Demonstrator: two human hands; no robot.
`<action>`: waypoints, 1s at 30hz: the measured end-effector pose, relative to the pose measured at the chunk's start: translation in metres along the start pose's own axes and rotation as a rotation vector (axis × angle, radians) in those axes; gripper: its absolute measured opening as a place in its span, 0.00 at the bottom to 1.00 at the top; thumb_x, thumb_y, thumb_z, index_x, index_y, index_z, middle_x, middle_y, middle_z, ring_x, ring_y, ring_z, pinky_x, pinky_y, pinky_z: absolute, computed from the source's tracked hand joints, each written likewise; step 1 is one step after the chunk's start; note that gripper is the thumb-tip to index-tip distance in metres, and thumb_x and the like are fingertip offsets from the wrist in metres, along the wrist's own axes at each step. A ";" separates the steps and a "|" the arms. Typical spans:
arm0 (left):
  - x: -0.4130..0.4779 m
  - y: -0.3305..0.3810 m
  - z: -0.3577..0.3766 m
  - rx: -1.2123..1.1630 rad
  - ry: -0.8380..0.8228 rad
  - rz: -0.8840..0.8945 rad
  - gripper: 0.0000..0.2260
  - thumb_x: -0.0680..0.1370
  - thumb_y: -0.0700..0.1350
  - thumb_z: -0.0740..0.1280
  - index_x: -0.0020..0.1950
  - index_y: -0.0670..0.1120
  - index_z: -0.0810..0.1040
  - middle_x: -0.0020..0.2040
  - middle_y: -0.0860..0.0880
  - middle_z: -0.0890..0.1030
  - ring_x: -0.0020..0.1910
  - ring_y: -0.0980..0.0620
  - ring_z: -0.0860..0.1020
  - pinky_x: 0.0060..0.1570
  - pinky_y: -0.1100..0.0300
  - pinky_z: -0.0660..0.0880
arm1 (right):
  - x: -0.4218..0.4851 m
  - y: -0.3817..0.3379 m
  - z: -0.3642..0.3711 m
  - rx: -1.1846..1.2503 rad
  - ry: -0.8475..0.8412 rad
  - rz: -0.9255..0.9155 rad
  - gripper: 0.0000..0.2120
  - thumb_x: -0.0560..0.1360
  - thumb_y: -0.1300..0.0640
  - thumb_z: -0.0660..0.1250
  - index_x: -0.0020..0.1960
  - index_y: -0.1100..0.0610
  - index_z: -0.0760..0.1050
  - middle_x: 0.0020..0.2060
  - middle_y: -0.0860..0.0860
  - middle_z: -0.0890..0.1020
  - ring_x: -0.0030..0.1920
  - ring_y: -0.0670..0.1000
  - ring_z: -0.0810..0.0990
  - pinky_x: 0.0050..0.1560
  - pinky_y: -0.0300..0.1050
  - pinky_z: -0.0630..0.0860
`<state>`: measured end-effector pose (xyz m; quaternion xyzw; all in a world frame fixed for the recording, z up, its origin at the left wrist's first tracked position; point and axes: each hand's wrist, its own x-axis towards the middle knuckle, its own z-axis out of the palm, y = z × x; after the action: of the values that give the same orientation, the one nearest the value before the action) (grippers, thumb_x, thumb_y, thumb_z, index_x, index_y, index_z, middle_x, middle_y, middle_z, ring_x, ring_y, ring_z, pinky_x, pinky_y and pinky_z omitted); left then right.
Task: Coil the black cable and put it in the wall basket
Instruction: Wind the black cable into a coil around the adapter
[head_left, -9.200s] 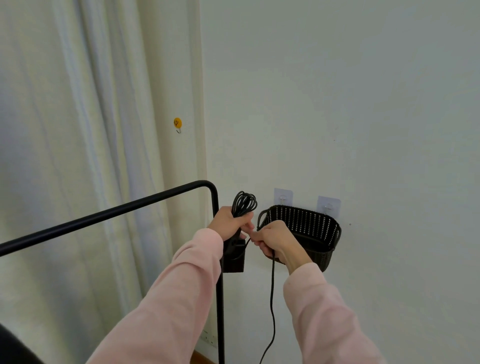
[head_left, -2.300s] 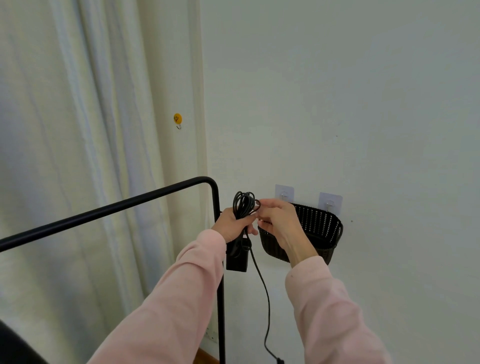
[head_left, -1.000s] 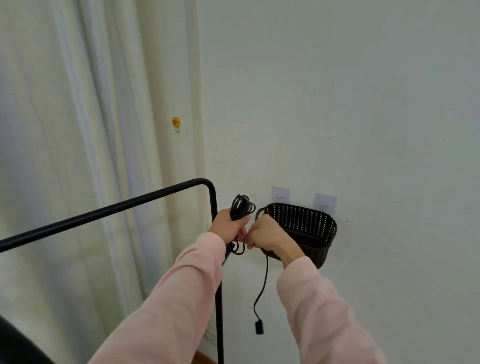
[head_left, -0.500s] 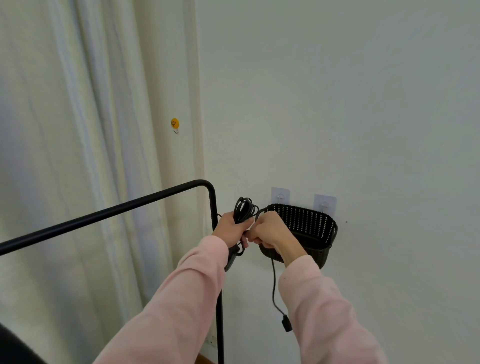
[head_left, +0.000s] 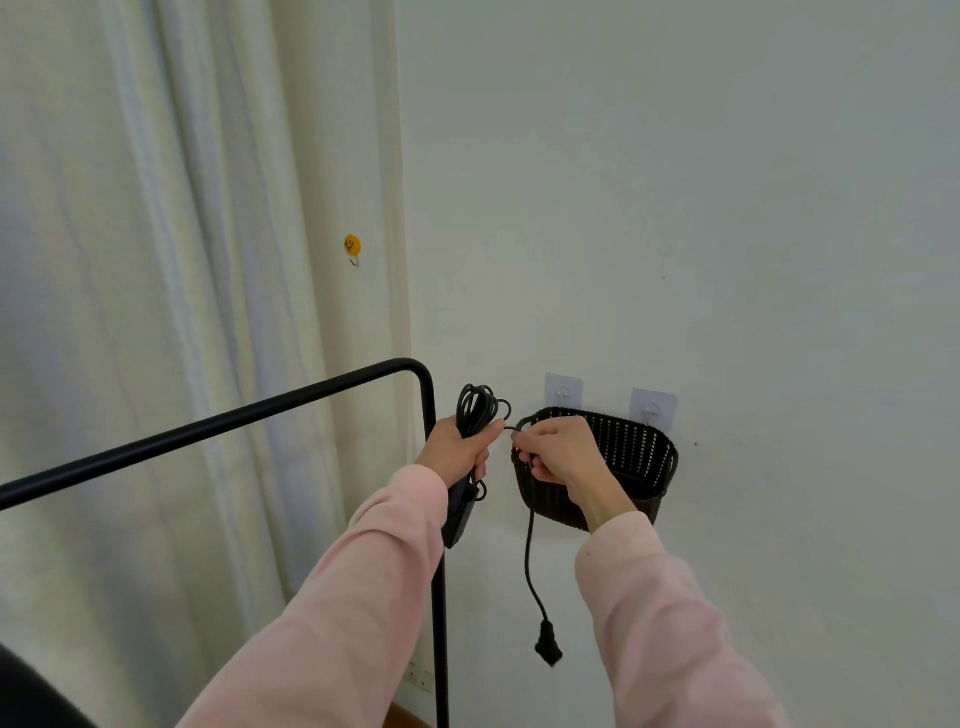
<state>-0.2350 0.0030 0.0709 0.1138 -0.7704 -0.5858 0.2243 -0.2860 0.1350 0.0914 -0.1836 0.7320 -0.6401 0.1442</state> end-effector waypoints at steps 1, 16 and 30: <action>0.000 -0.001 0.000 0.010 -0.009 0.007 0.20 0.76 0.46 0.66 0.26 0.44 0.66 0.17 0.52 0.68 0.21 0.52 0.69 0.32 0.61 0.70 | 0.000 -0.001 0.001 0.017 0.009 -0.006 0.09 0.74 0.64 0.68 0.35 0.64 0.76 0.27 0.54 0.75 0.18 0.41 0.69 0.21 0.31 0.70; -0.007 0.013 -0.003 0.094 -0.223 0.022 0.04 0.72 0.39 0.71 0.41 0.45 0.76 0.27 0.53 0.81 0.22 0.58 0.72 0.27 0.68 0.72 | 0.003 -0.006 0.004 0.166 0.045 -0.020 0.12 0.72 0.71 0.63 0.31 0.64 0.75 0.27 0.58 0.76 0.20 0.48 0.74 0.25 0.36 0.76; -0.001 0.004 0.007 0.151 -0.096 0.006 0.10 0.74 0.36 0.64 0.32 0.44 0.73 0.29 0.49 0.75 0.26 0.60 0.73 0.28 0.73 0.69 | 0.002 -0.009 0.011 0.309 -0.009 -0.030 0.04 0.74 0.69 0.66 0.43 0.64 0.79 0.32 0.56 0.77 0.31 0.48 0.76 0.33 0.36 0.80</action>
<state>-0.2369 0.0107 0.0727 0.0999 -0.8227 -0.5300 0.1797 -0.2824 0.1231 0.0985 -0.1732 0.6211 -0.7465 0.1644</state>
